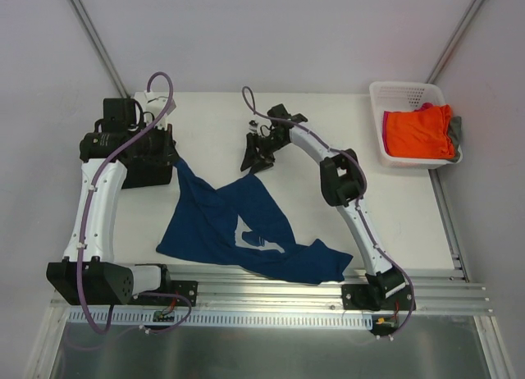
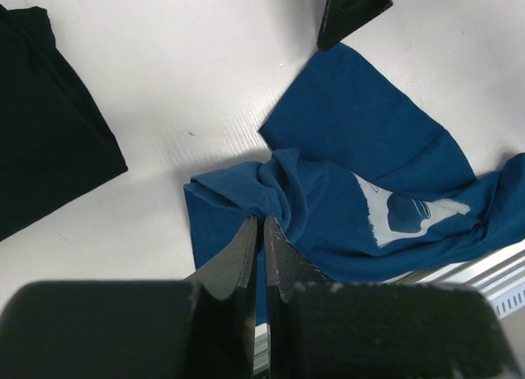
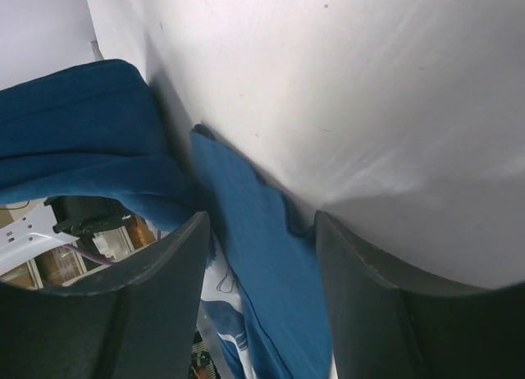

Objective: Fold and stack the t-shirts
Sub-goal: Flatten out the tshirt

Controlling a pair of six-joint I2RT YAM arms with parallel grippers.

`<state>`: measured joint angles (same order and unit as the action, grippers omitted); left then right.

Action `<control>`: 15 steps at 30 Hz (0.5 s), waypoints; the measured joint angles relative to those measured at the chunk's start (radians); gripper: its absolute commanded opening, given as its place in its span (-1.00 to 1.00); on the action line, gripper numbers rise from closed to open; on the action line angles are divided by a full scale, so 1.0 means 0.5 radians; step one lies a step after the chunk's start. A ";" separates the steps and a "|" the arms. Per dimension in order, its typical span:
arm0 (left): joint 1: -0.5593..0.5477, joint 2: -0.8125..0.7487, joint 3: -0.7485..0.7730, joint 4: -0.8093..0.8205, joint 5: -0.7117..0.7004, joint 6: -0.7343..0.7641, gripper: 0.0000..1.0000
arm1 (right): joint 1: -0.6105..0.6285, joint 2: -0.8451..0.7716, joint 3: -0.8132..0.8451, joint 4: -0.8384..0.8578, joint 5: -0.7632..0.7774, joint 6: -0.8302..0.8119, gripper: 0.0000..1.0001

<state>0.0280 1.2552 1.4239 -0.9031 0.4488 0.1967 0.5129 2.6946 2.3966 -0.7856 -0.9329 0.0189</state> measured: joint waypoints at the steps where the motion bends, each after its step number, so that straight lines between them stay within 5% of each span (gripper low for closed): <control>1: 0.000 0.000 0.000 0.000 0.000 0.001 -1.00 | 0.010 0.002 -0.001 0.002 -0.002 0.008 0.15; 15: 0.026 -0.002 0.000 0.001 0.031 -0.008 -1.00 | -0.076 -0.060 -0.166 -0.017 -0.060 -0.007 0.08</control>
<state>0.0410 1.2545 1.4239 -0.9028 0.4644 0.1925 0.4747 2.6644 2.3138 -0.7940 -0.9627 0.0154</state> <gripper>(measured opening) 0.014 0.549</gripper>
